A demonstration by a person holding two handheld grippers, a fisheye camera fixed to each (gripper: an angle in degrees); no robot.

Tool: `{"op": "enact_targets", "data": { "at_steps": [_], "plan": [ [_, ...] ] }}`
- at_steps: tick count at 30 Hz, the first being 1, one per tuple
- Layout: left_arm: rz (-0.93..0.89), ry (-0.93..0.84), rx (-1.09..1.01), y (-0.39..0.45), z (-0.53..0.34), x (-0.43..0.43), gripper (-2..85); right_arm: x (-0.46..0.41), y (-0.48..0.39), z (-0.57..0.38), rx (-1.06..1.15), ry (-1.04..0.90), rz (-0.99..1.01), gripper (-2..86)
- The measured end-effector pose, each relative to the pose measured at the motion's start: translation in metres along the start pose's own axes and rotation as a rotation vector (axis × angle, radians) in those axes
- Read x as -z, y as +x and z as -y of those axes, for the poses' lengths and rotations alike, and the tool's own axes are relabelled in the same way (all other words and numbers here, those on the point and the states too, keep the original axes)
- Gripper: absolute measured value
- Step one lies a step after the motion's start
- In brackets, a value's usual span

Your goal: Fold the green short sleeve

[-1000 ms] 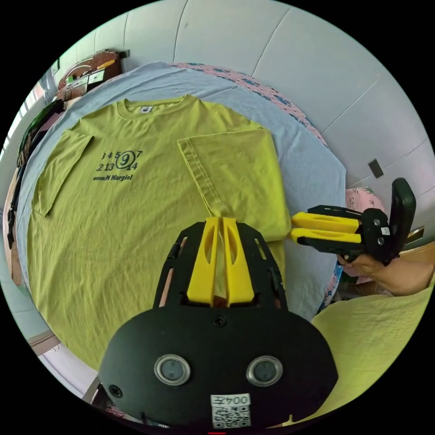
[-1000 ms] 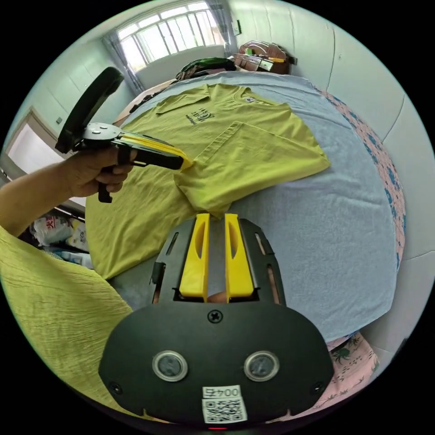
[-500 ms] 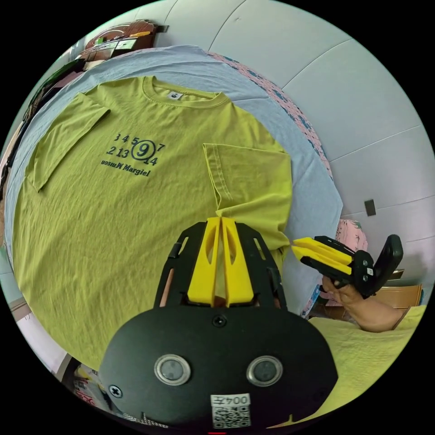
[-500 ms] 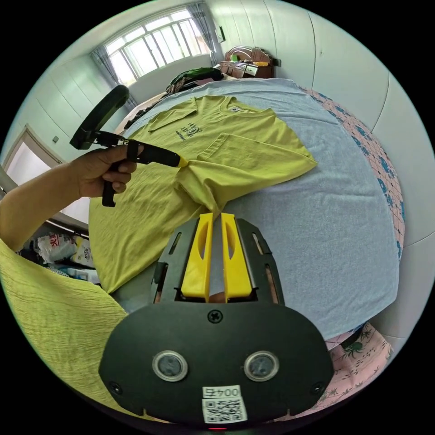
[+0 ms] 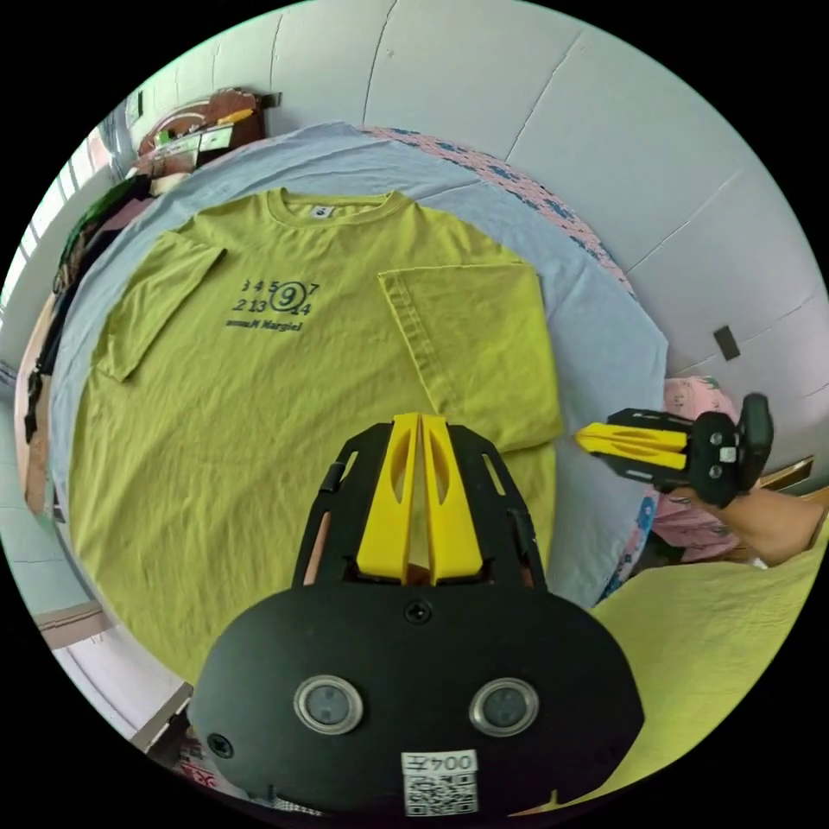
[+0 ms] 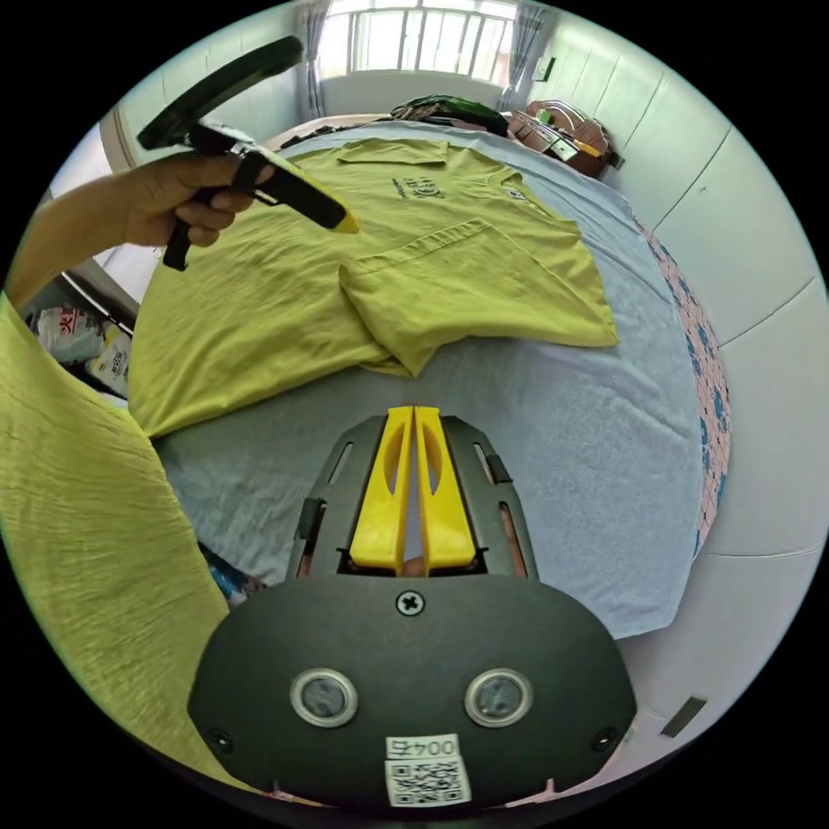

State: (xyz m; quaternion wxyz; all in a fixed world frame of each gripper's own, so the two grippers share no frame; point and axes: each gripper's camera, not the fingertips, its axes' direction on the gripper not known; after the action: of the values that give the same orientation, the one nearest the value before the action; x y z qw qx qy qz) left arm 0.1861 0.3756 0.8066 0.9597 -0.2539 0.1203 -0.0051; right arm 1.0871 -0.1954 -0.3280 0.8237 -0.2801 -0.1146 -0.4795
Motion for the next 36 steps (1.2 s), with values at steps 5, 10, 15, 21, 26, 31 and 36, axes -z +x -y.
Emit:
{"op": "enact_targets", "data": {
  "at_steps": [5, 10, 15, 21, 26, 31, 36],
  "plan": [
    [0.036, 0.108, -0.222, 0.035, -0.059, 0.056, 0.5, 0.019, 0.041, 0.013, -0.181, 0.074, 0.108, -0.6],
    [0.098, 0.056, -0.420, 0.062, -0.104, 0.075, 0.4, 0.009, 0.099, 0.052, -0.356, 0.067, 0.146, -0.2],
    [0.112, 0.018, -0.438, 0.043, -0.160, 0.116, 0.4, -0.020, 0.133, 0.089, -0.383, -0.034, 0.114, -0.4],
    [0.053, 0.119, -0.224, -0.033, -0.263, 0.228, 0.3, -0.038, 0.146, 0.090, -0.420, -0.123, 0.137, -0.7],
    [-0.047, 0.159, 0.250, -0.156, -0.434, 0.332, 0.2, -0.012, 0.146, 0.061, -0.519, 0.031, 0.234, -0.7],
    [-0.236, 0.284, 0.881, -0.279, -0.645, 0.408, 0.2, 0.000, 0.122, 0.025, -0.606, 0.076, 0.317, -0.6],
    [-0.361, 0.581, 1.369, -0.364, -0.846, 0.476, 0.1, 0.017, 0.076, -0.002, -0.653, 0.139, 0.359, -0.6]
  ]
}}
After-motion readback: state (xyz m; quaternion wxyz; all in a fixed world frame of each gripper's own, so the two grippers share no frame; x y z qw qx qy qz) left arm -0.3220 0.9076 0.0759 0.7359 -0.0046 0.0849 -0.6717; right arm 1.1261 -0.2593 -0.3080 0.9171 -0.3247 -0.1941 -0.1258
